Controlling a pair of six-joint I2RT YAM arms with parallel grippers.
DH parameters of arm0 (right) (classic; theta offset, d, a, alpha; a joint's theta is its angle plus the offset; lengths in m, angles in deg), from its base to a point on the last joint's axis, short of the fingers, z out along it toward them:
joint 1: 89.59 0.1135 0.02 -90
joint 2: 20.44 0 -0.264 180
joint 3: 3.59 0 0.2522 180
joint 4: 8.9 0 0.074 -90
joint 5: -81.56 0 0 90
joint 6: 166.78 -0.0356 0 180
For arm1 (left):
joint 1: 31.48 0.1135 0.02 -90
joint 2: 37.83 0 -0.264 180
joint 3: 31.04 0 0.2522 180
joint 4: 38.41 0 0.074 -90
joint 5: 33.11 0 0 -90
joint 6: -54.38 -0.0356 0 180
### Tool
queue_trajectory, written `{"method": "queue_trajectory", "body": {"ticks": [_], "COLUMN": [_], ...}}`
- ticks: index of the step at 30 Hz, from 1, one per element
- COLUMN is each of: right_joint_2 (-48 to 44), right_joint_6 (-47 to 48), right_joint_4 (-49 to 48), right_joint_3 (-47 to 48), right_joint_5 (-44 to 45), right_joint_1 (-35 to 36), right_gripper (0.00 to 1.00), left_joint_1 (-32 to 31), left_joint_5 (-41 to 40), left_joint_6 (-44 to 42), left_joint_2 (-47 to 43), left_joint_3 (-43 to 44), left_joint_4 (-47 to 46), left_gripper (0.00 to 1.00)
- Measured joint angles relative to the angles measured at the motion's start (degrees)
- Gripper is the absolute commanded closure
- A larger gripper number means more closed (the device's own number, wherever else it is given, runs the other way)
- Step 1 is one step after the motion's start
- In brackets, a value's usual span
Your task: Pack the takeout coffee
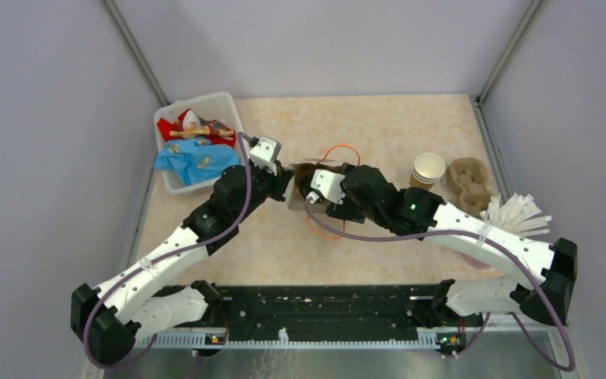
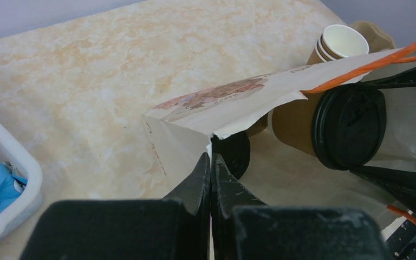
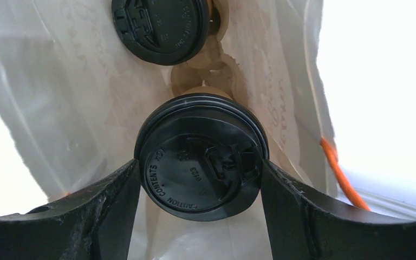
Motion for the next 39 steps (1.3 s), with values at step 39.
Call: {"method": "queue_trajectory", "body": {"ticks": [39], "right_joint_2": [4.0], "right_joint_6": [14.2], "right_joint_4": [-9.5], "right_joint_3": [-6.2], "right_joint_5": [-5.3], "right_joint_1": [-3.8], "right_gripper": [0.52], "left_joint_1": [0.0], "left_joint_5": [4.7], "left_joint_6": [-0.1], "left_joint_2": [-6.0], "left_joint_3": [-6.3], "left_joint_4": [0.0], "left_gripper": [1.0]}}
